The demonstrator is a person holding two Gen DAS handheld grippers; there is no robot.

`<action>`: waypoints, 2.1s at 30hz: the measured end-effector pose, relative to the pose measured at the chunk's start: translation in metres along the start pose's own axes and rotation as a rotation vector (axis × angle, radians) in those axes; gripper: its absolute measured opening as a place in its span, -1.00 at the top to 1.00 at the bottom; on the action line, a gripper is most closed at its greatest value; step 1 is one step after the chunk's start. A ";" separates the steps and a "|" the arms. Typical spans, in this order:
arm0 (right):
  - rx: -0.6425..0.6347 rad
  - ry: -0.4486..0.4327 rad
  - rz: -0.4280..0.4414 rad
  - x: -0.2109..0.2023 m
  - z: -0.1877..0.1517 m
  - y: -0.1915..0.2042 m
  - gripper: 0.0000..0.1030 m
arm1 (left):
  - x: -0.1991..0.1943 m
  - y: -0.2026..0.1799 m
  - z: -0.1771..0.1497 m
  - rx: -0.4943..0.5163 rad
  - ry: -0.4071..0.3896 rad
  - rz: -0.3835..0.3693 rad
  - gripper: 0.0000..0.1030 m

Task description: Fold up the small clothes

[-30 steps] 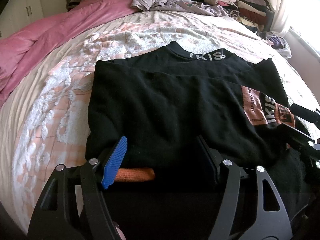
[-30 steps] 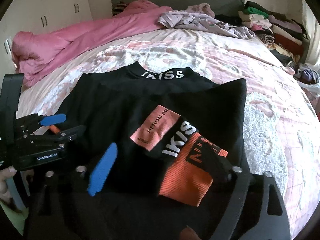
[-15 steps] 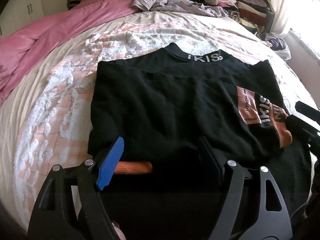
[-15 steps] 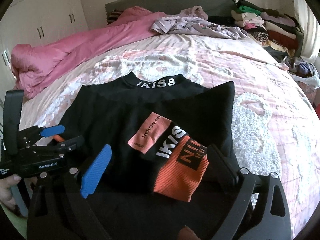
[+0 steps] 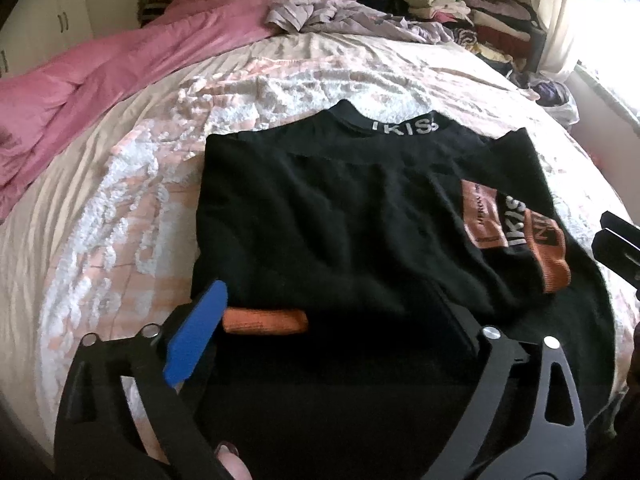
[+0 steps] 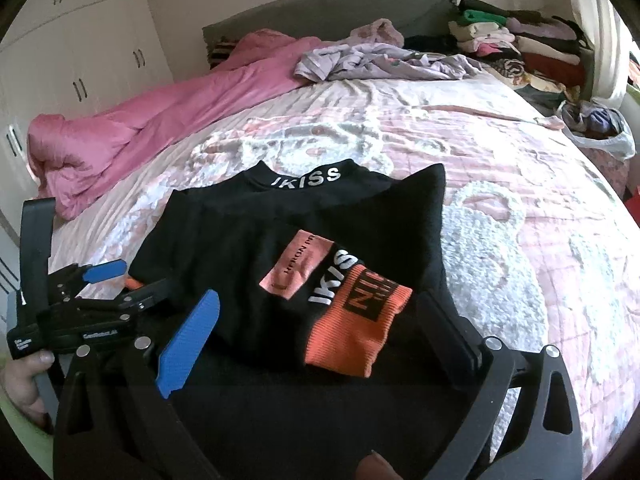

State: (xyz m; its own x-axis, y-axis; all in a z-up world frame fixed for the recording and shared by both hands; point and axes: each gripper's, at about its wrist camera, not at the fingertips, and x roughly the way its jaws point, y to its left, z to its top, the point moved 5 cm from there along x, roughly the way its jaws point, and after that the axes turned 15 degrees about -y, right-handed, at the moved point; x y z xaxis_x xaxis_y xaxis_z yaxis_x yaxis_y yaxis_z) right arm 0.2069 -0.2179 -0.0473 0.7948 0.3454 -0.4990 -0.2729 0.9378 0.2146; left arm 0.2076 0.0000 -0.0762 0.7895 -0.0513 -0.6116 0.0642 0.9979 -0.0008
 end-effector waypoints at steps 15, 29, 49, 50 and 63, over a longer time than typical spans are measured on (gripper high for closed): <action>0.044 -0.077 -0.014 -0.051 0.009 -0.013 -0.91 | -0.044 0.006 0.015 -0.008 -0.084 -0.013 -0.81; 0.037 -0.138 -0.021 -0.104 0.013 -0.010 -0.91 | -0.076 0.014 0.014 -0.010 -0.118 -0.015 -0.81; 0.022 -0.132 -0.071 -0.163 -0.012 -0.015 -0.91 | -0.119 0.040 -0.003 -0.004 -0.154 0.015 -0.81; 0.021 -0.132 -0.074 -0.166 -0.014 -0.015 -0.91 | -0.120 0.040 -0.004 -0.003 -0.154 0.015 -0.81; -0.011 -0.088 -0.119 -0.195 -0.045 -0.020 -0.91 | -0.133 0.047 -0.023 0.009 -0.140 0.020 -0.81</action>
State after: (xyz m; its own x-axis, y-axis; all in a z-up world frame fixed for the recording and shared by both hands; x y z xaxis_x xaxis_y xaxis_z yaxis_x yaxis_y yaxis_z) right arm 0.0324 -0.3024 0.0080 0.8663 0.2282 -0.4443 -0.1798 0.9724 0.1489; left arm 0.0918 0.0550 -0.0128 0.8681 -0.0369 -0.4950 0.0528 0.9984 0.0181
